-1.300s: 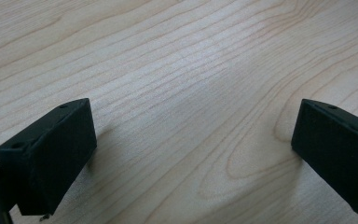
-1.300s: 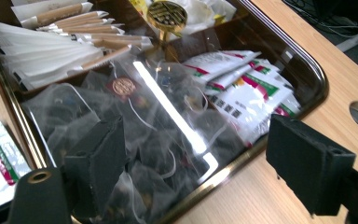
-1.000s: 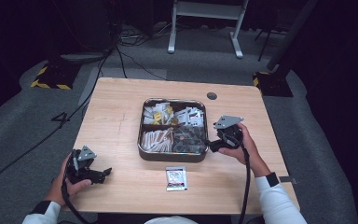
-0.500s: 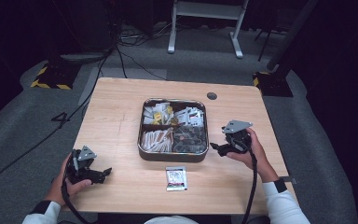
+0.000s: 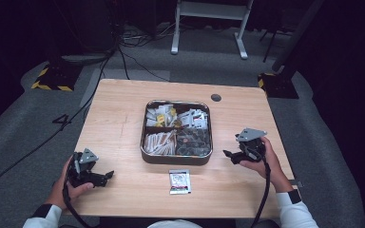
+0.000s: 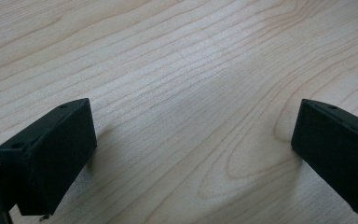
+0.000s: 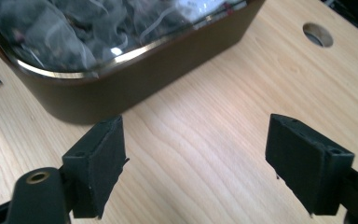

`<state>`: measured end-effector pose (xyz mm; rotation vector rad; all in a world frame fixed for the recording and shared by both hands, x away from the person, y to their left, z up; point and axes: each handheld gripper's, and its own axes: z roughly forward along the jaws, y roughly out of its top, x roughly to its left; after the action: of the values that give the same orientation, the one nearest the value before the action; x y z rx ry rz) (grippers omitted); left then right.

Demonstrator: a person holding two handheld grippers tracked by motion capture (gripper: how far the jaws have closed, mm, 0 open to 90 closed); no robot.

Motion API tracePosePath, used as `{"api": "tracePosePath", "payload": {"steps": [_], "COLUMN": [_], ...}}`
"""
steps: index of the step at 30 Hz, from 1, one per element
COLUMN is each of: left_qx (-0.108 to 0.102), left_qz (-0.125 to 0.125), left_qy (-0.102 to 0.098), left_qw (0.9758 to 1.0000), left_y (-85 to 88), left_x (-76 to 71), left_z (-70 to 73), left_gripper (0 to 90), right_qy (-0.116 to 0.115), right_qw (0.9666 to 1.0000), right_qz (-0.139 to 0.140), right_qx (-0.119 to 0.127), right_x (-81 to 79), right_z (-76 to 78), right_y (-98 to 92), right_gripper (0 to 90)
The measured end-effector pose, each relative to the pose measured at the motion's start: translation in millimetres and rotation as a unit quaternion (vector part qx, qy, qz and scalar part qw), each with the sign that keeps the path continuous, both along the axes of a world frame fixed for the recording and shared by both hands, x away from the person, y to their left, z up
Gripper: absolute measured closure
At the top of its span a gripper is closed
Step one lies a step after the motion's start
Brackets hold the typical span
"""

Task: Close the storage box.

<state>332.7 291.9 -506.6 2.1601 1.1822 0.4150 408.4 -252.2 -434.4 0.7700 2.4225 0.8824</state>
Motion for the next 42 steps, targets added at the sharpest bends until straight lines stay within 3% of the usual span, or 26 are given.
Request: {"api": "tracePosePath", "payload": {"steps": [13, 29, 35, 39, 42], "left_qx": [0.0, -0.001, -0.001, -0.001, -0.001], "left_qz": [-0.001, -0.005, -0.006, -0.006, -0.006], "left_qy": [-0.002, -0.002, -0.002, -0.002, -0.002], "left_qw": [1.0, 1.0, 1.0, 1.0, 1.0], "left_y": [0.1, -0.9, -1.2, -1.2, -1.2], "left_x": [0.4, 3.2, 4.0, 4.0, 4.0], "left_z": [-0.2, -0.2, -0.3, -0.3, -0.3], "left_gripper": [0.0, 0.0, 0.0, 0.0, 0.0], "right_qy": [0.025, 0.049, 0.057, 0.062, 0.063], "right_qw": [0.9992, 0.9964, 0.994, 0.9903, 0.9888], "right_qz": [-0.029, -0.068, -0.085, -0.103, -0.11], "right_qx": [-0.008, 0.006, 0.038, 0.069, 0.079], "right_x": [-12.6, -30.2, -37.2, -41.4, -42.6], "right_z": [-27.2, -55.2, -60.1, -65.0, -66.7], "right_y": [-36.8, -71.9, -87.0, -97.6, -100.3], "right_gripper": [20.2, 19.9, 19.2, 17.3, 16.7]}}
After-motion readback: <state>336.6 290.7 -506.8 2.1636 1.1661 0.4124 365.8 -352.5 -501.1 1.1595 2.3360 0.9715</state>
